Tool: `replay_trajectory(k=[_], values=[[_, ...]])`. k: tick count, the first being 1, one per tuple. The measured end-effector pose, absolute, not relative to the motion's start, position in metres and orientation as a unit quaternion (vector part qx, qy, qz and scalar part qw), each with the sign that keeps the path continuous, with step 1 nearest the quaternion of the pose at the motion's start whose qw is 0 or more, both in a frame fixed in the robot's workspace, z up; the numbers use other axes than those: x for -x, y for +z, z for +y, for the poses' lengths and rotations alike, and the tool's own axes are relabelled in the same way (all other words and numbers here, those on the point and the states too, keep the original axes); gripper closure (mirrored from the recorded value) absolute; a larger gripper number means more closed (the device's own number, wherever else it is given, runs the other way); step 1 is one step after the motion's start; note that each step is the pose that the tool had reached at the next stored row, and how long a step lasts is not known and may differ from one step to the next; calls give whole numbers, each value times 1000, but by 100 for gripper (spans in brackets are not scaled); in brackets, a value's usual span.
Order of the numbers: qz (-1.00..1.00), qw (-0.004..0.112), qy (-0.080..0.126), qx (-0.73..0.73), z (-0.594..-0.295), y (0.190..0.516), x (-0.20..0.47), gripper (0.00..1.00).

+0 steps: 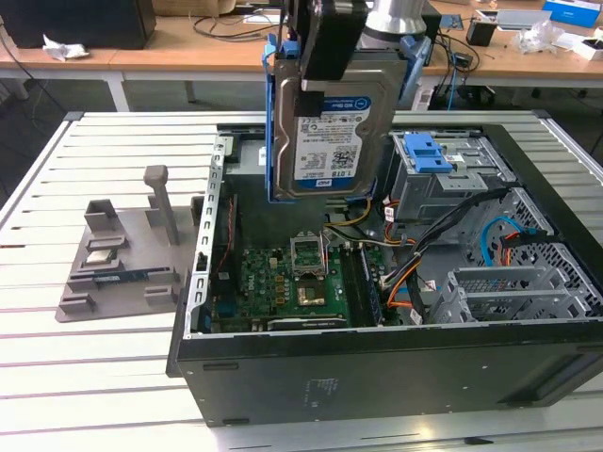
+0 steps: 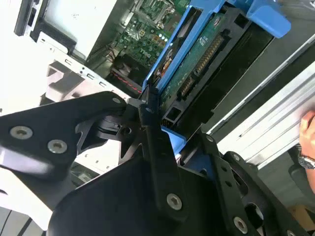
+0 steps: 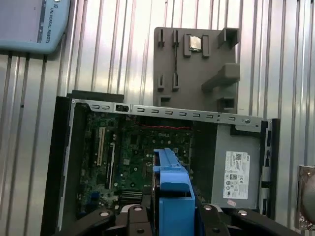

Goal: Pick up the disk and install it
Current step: 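Pick up the disk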

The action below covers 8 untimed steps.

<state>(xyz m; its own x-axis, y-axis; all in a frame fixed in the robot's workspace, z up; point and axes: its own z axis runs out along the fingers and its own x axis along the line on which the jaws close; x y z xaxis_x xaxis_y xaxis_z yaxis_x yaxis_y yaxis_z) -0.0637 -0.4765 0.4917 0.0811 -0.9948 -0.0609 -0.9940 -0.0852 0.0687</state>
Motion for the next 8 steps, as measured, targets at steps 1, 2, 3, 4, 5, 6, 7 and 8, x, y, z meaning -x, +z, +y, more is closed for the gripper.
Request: replay_trajectory(k=[1, 2, 3, 4, 5, 6, 7, 8], values=[[-676, 5, -46, -735, -483, 491, 51, 63], [-676, 5, -46, -735, -485, 491, 47, 63], [-676, 5, -46, -735, -488, 491, 43, 63], [-676, 5, -47, -735, -490, 491, 39, 63], [-676, 5, -47, -735, -491, 491, 38, 63], [-676, 5, -47, -735, -493, 490, 34, 63], [-676, 6, -47, -735, -494, 490, 33, 63], [-676, 6, -47, -735, -496, 490, 31, 63]])
